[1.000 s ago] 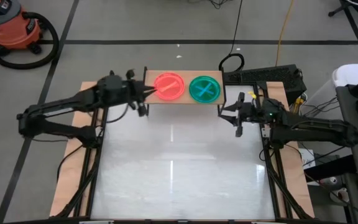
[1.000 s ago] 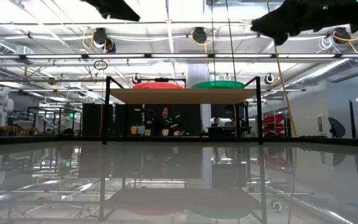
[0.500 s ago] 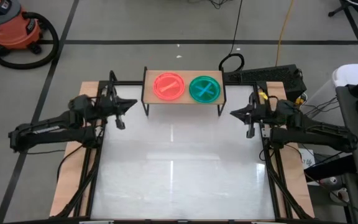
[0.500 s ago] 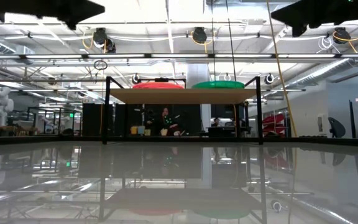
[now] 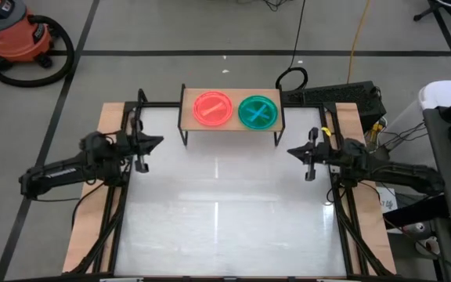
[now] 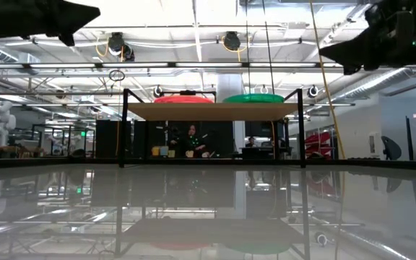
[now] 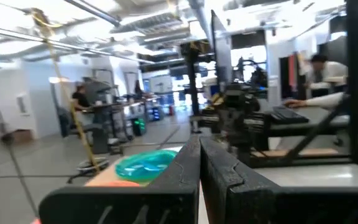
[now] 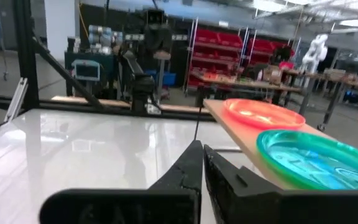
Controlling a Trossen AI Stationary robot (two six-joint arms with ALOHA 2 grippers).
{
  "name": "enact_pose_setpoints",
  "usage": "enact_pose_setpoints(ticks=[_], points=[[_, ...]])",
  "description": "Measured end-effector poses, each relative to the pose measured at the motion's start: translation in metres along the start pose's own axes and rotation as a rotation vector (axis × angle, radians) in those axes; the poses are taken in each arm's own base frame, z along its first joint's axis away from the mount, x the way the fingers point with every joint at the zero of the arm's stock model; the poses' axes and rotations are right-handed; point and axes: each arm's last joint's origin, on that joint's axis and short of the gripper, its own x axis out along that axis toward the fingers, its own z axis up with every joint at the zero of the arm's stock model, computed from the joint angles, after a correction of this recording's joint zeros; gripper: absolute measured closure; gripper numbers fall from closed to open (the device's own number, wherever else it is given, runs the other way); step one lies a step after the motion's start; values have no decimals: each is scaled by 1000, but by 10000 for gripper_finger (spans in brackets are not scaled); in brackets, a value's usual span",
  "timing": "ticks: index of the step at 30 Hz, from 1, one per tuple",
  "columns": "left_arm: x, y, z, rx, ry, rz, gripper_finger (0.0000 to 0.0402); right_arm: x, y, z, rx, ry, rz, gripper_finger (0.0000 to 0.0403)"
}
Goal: Place and stack plates onto a shelf
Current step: Return to Home Position
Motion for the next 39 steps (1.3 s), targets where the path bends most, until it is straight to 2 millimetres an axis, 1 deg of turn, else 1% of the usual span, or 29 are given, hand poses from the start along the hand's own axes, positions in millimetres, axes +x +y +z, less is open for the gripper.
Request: enact_pose_setpoints(ticks=[3, 5, 7, 12, 17, 25, 35, 39], points=[[-2, -2, -11, -30, 15, -21, 398, -2, 1, -8, -1, -12, -1, 403], [-3, -4, -24, -55, 48, -23, 398, -2, 2, -13, 0, -7, 0, 403], [-4, -6, -37, -72, 63, -25, 398, -3, 2, -15, -1, -16, -1, 403], [-8, -9, -60, -103, 23, -20, 398, -3, 2, -16, 22, -42, -3, 403], [-8, -9, -66, -113, 82, -22, 398, -3, 2, -18, 23, -41, -5, 403], [-9, -10, -70, -94, 127, -28, 398, -3, 2, -18, 46, -33, -3, 403], [-10, -11, -79, -104, 219, -39, 398, -3, 2, -21, 138, -10, -8, 403], [-11, -12, -81, -114, 236, -39, 398, -3, 2, -21, 142, -11, -8, 403]])
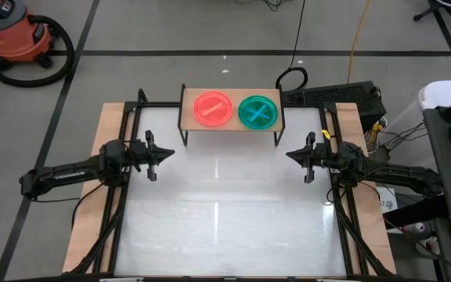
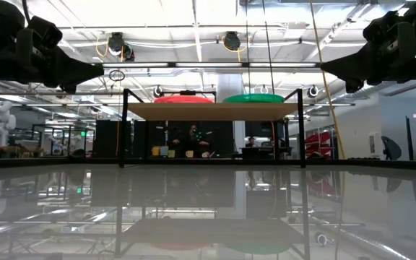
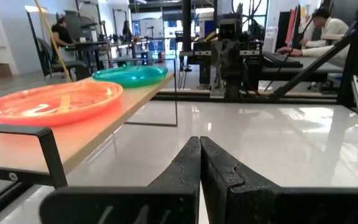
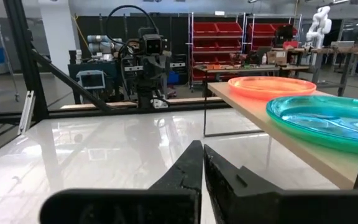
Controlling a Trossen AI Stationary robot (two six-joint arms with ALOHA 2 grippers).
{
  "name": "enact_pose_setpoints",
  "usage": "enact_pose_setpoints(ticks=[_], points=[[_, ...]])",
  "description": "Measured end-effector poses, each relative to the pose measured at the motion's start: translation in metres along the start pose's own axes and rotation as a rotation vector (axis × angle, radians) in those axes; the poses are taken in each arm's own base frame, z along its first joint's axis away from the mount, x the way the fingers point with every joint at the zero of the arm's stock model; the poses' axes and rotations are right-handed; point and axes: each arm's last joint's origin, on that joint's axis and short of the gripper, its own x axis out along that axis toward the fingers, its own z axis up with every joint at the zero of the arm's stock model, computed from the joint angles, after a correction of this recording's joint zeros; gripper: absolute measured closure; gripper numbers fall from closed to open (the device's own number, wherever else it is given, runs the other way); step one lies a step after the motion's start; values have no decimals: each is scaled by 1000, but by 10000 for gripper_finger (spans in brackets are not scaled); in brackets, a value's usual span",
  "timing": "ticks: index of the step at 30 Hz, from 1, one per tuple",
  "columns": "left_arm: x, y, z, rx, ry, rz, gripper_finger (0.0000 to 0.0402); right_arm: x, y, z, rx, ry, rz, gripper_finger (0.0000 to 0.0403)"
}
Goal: Place and stack plates onto a shelf
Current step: Return to Home Position
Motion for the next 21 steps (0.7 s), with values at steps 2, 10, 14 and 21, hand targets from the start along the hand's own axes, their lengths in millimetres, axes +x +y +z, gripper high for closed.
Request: enact_pose_setpoints(ticks=[2, 10, 14, 21], points=[[0, 0, 0, -17, 0, 0, 398, 0, 0, -1, 9, 7, 0, 403], [-1, -1, -11, -58, 113, -2, 398, 0, 0, -3, 46, 30, 2, 403], [-1, -1, -14, -99, 148, 0, 398, 0, 0, -3, 45, 29, 2, 403], [-1, -1, -14, -172, 150, 6, 398, 0, 0, -3, 44, 29, 3, 403]])
